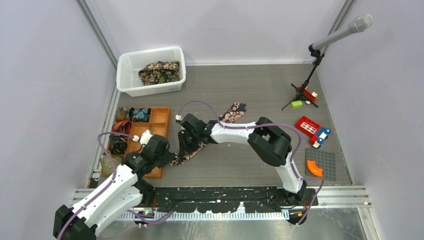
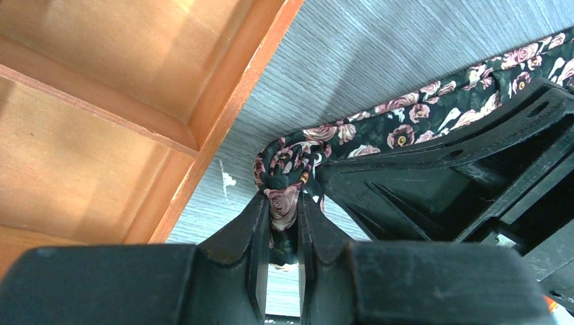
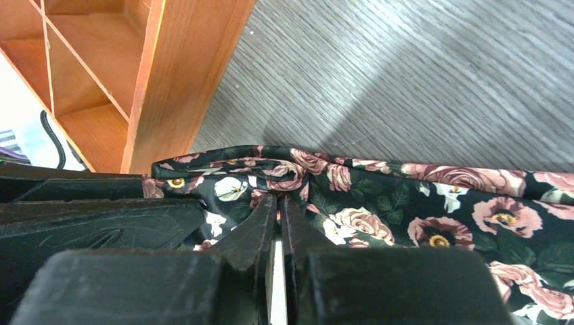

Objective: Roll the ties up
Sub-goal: Roll the tie at the center of the board.

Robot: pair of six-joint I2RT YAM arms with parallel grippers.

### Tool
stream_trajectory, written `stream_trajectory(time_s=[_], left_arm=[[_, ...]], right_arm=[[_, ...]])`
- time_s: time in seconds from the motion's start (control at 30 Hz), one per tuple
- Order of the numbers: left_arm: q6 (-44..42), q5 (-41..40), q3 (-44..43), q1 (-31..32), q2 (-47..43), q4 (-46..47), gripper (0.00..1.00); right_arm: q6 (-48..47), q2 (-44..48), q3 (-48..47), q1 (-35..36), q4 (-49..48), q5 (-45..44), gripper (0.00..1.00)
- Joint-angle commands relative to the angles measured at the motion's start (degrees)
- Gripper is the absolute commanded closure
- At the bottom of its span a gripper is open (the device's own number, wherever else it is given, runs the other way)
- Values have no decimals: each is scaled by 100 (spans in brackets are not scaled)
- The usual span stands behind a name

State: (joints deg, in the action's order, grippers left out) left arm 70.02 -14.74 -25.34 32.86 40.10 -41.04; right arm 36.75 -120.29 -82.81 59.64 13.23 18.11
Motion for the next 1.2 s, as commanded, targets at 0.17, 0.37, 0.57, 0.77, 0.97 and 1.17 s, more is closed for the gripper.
stream_trajectory(time_s=[0.17, 0.37, 0.57, 0.77, 0.97, 1.17], left_arm=[[-93, 58, -432, -26, 139, 113, 100], [-159, 90, -595, -30, 224, 39, 100], [-269, 201, -571, -26, 377, 165, 100], [-392, 275, -610, -30, 709, 406, 100], [-533, 322, -720, -27, 1133, 629, 100], [-580, 358, -751, -26, 1477, 858, 100]], right_arm=[[221, 92, 158, 92, -460, 188, 88], [331, 54, 166, 128, -604, 267, 88], [442, 58, 248, 169, -822, 374, 88], [492, 67, 385, 172, -977, 379, 88], [421, 102, 426, 133, -933, 285, 88], [272, 200, 458, 32, -788, 211, 88]])
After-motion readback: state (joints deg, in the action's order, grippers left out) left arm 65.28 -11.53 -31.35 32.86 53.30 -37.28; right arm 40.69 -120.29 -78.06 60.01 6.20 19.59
